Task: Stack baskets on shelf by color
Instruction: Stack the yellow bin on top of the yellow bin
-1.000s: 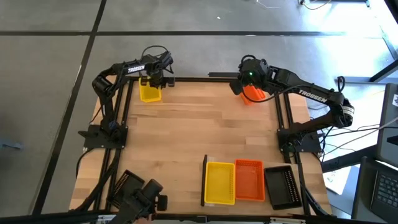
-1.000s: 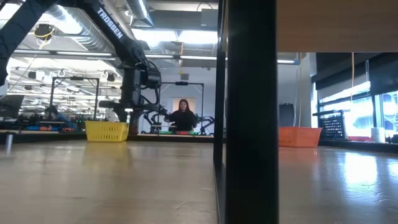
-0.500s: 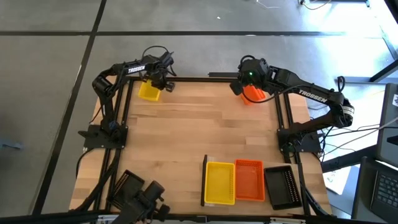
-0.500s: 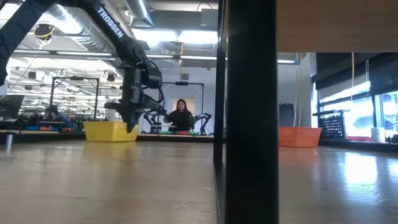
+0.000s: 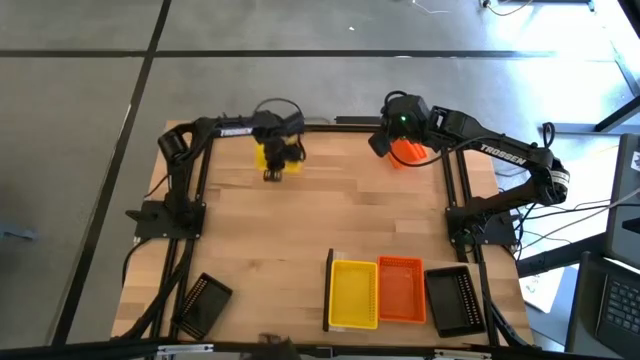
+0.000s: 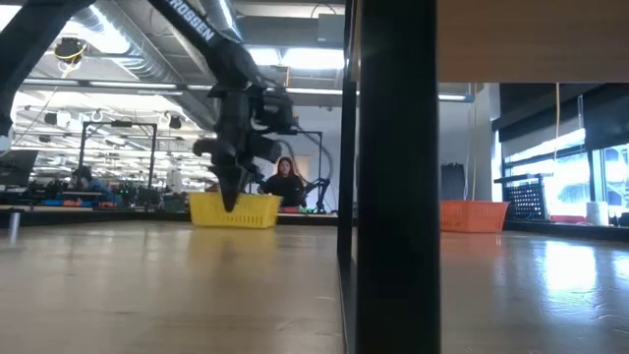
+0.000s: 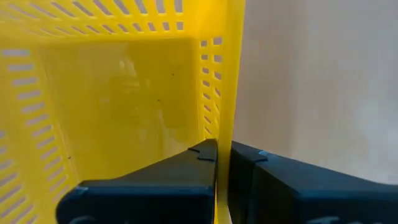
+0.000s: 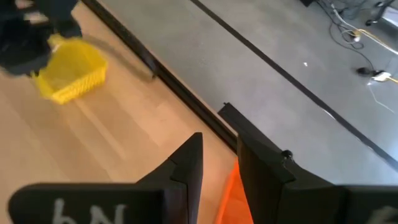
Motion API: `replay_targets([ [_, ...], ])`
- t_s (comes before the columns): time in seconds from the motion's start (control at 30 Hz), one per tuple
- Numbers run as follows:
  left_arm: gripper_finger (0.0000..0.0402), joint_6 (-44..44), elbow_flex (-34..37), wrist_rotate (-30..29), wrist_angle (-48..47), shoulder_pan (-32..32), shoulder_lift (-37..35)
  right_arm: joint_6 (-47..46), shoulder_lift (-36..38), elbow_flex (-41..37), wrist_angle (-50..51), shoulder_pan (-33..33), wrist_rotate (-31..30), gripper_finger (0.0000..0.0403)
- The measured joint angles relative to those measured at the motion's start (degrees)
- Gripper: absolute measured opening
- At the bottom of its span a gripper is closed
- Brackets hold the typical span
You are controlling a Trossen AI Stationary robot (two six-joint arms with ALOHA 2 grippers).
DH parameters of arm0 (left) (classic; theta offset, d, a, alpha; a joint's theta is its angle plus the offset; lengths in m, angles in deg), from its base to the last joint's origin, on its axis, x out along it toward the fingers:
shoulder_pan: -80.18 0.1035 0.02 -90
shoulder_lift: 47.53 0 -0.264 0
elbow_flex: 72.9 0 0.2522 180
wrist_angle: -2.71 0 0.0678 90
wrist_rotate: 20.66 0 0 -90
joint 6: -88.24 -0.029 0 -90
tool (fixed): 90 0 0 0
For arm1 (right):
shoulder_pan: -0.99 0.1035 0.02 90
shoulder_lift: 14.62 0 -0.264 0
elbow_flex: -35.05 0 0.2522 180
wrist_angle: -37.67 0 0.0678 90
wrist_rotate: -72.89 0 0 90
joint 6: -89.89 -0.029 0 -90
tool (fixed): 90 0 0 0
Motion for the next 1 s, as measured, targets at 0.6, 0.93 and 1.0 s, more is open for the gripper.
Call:
replay_targets([
  [0.6, 0.0001, -24.93, -0.05, -3.82, 2.41, -24.38, 0.02, 1.39, 0.0, 0.0, 0.02, 0.0, 4.49, 0.0097],
  [0.93, 0.0045, -17.85, 0.02, -1.72, 5.77, -25.81, 0.17, 1.36, 0.0, 0.0, 0.01, -0.01, 4.46, 0.0097],
  [1.0, 0.0055, -17.54, 0.02, -1.74, 5.8, -25.81, 0.17, 1.3, 0.0, 0.0, 0.01, -0.02, 4.4, 0.0097],
])
